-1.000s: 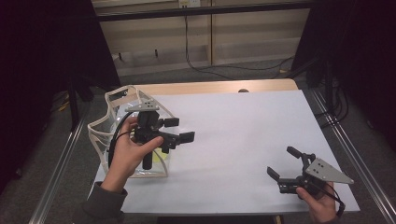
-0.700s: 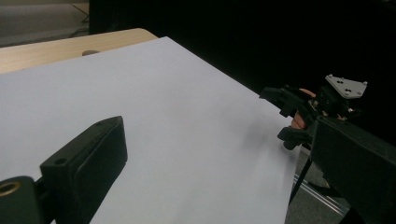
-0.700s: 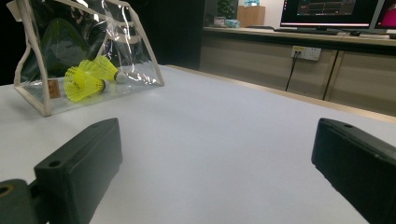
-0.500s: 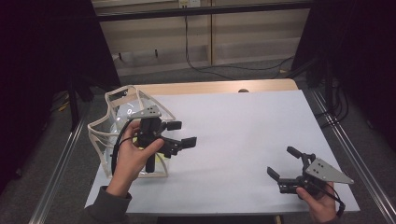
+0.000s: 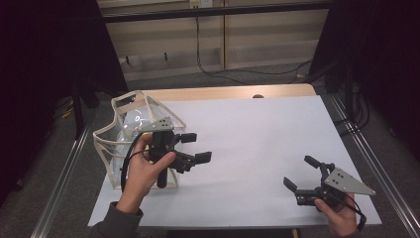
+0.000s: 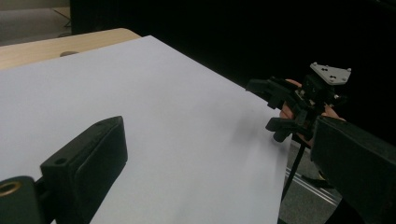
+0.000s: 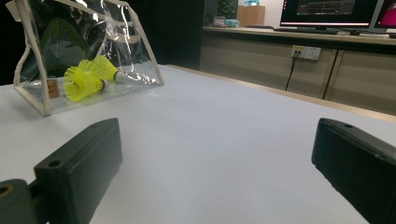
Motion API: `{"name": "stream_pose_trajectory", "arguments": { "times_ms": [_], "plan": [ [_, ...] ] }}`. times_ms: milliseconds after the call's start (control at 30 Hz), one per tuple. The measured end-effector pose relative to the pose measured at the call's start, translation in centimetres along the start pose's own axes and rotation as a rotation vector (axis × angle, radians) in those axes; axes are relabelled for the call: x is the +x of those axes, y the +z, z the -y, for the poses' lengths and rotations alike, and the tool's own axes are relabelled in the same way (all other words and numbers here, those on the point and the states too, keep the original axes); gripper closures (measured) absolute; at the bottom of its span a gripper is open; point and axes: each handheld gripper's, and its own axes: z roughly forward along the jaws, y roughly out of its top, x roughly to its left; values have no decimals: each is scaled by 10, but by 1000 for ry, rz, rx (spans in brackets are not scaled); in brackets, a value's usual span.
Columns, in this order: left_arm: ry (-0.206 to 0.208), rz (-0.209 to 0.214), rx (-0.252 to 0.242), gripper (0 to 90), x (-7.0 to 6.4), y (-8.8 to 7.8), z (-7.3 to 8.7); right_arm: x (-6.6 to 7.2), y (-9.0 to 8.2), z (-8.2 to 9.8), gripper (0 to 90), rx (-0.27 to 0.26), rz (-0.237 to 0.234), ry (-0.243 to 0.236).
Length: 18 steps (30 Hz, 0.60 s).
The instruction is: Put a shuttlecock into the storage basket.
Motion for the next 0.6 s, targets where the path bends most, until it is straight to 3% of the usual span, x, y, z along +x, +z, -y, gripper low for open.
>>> {"name": "stream_pose_trajectory", "arguments": {
  "times_ms": [600],
  "plan": [
    [21,50,-2,42,-6,16,15,2,1,-1,16,0,-3,-2]
  ]
}}
